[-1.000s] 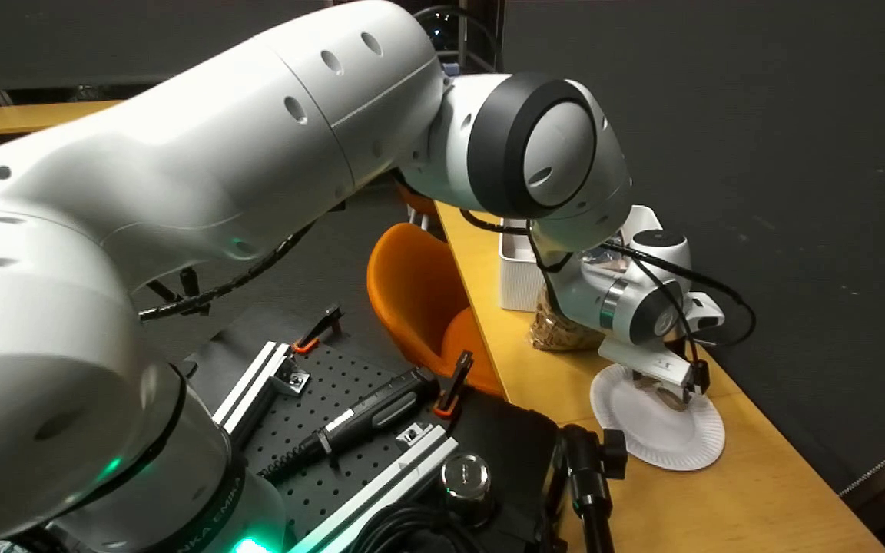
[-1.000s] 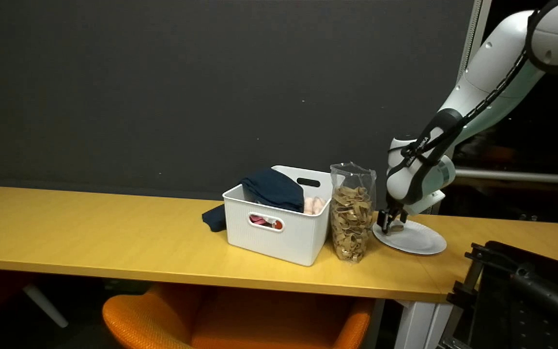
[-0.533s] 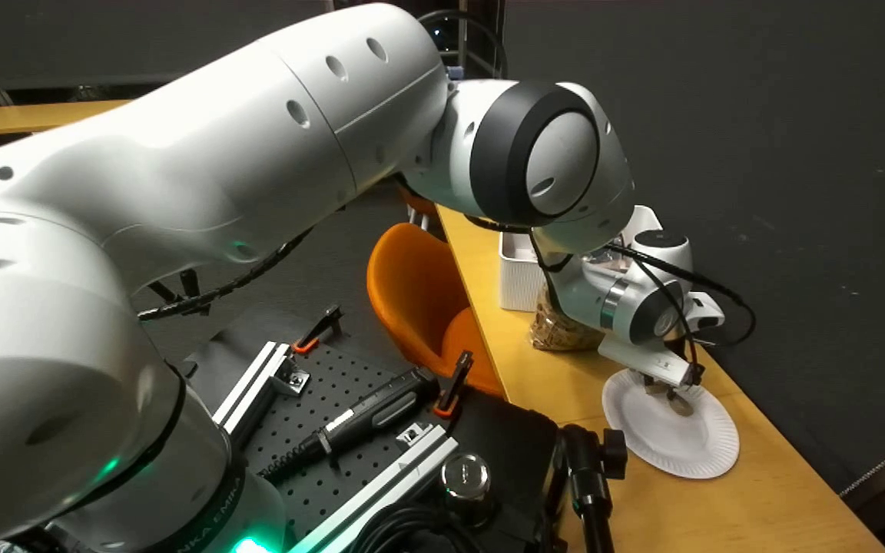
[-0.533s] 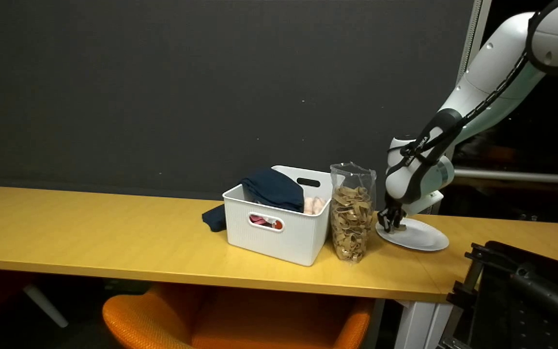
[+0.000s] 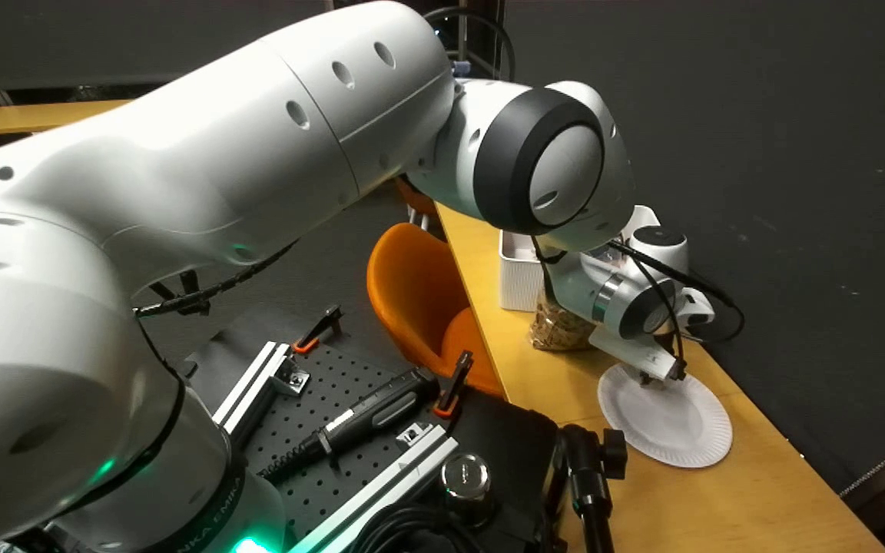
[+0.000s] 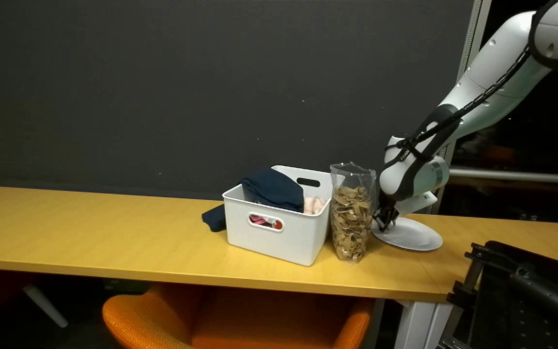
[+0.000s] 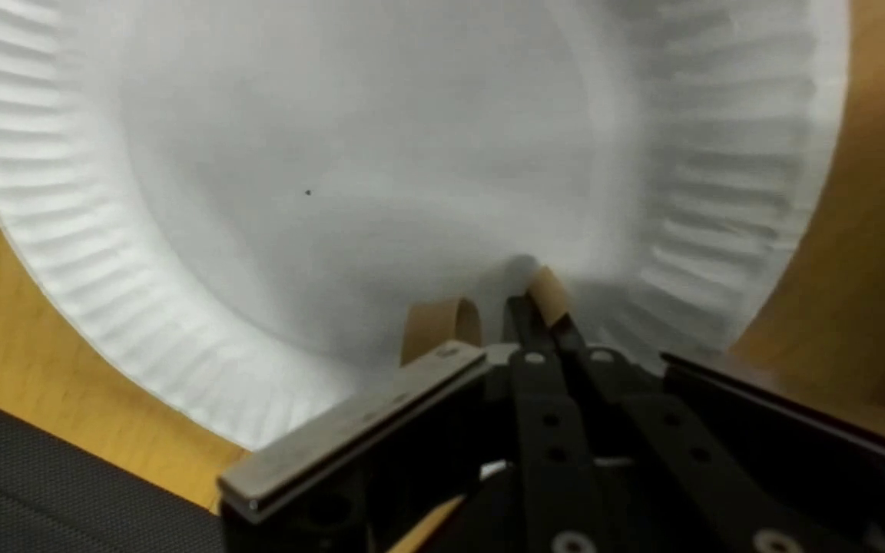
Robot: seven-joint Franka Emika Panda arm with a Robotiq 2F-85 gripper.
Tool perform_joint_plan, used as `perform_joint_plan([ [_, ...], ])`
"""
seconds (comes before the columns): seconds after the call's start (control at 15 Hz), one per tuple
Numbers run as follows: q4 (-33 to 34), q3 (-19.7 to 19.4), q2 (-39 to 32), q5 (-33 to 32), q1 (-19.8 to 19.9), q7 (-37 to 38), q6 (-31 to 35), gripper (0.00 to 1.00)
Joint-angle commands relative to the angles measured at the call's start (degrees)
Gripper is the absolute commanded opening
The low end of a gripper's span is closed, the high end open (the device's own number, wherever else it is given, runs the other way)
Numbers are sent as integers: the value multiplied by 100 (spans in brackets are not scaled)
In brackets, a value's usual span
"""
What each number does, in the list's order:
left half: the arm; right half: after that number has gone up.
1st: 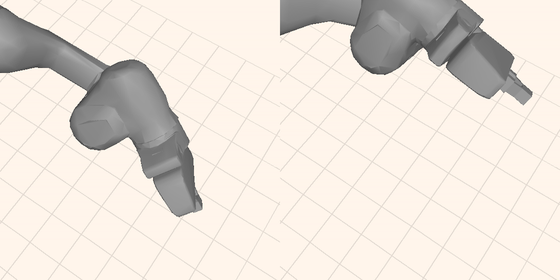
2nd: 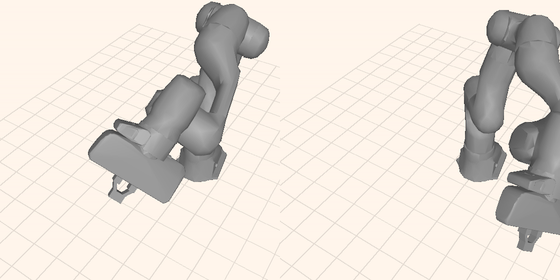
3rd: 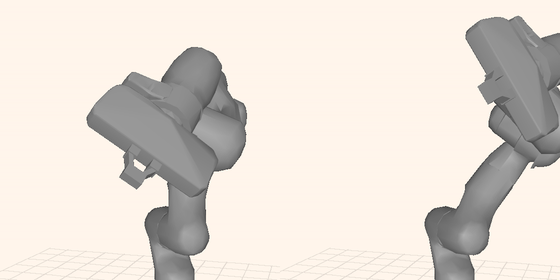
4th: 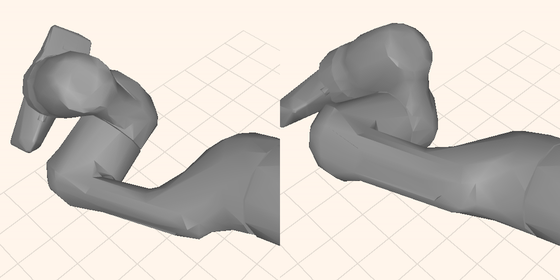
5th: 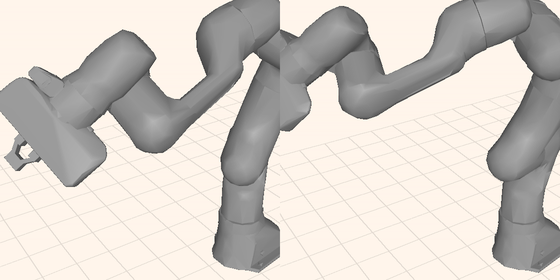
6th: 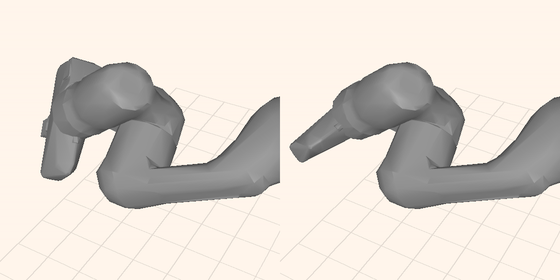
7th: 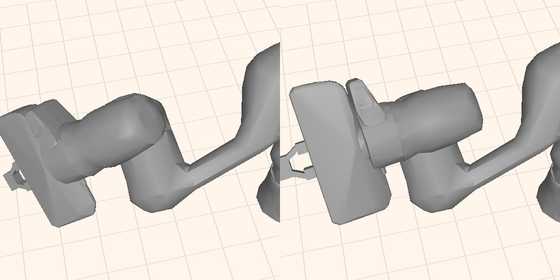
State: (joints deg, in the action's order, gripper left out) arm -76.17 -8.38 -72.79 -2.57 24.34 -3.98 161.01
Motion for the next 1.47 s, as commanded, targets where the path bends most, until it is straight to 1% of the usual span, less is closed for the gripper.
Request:
perform_joint_plan([
  [0.0,-325,358,306,180,160,-292,130,0],
  [0.07,-449,463,427,102,215,-272,171,0],
  [0.2,-608,526,587,82,235,-276,210,0],
  [0.27,-672,493,656,185,200,-363,226,0],
  [0.47,-912,467,877,175,194,-397,211,0],
  [0.93,-1327,319,1037,155,243,-433,222,0],
  [1.27,-1335,188,956,161,275,-362,205,0],
  [1.33,-1323,175,944,161,277,-355,194,18],
  [1.4,-1280,150,912,156,276,-349,178,28],
])
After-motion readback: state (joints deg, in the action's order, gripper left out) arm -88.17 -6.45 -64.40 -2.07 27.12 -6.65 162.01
